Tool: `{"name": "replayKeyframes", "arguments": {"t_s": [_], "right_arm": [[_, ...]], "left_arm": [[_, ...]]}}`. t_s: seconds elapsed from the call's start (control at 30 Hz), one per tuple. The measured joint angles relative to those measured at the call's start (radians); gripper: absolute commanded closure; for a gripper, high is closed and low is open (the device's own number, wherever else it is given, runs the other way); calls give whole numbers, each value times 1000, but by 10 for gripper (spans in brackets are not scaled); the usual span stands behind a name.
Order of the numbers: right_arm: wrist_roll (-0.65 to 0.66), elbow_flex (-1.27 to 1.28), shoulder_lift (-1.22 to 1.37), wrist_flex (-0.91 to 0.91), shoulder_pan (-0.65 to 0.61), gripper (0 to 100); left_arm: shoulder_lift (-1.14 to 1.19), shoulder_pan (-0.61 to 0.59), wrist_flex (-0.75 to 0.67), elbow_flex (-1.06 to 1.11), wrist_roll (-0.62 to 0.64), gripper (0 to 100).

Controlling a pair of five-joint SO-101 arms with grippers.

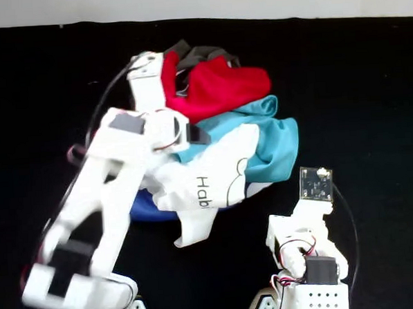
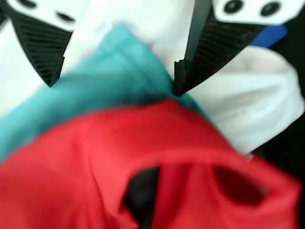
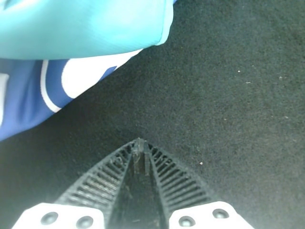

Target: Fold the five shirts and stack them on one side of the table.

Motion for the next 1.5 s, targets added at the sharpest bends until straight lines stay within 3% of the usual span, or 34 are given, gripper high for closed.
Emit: {"name": "replayKeyframes", "arguments": {"t_s": [0.17,0.33,0.4,0.6,0.9,1.13,1.27,1.5], "right_arm": [[0,0,0,0,0,990],[0,0,0,0,0,990],[0,0,0,0,0,990],[0,0,0,0,0,990],[0,0,0,0,0,990],[0,0,0,0,0,990],[0,0,0,0,0,990],[0,0,0,0,0,990]], "left_arm": [[313,0,173,-213,2,694],[528,-64,457,-493,5,1000],[603,-114,554,-603,5,962],[764,-325,761,-887,6,992],[801,-827,792,-1281,2,992],[809,-1122,793,-1694,0,992],[809,-1200,795,-1903,0,992],[798,-1211,775,-1935,0,962]]}}
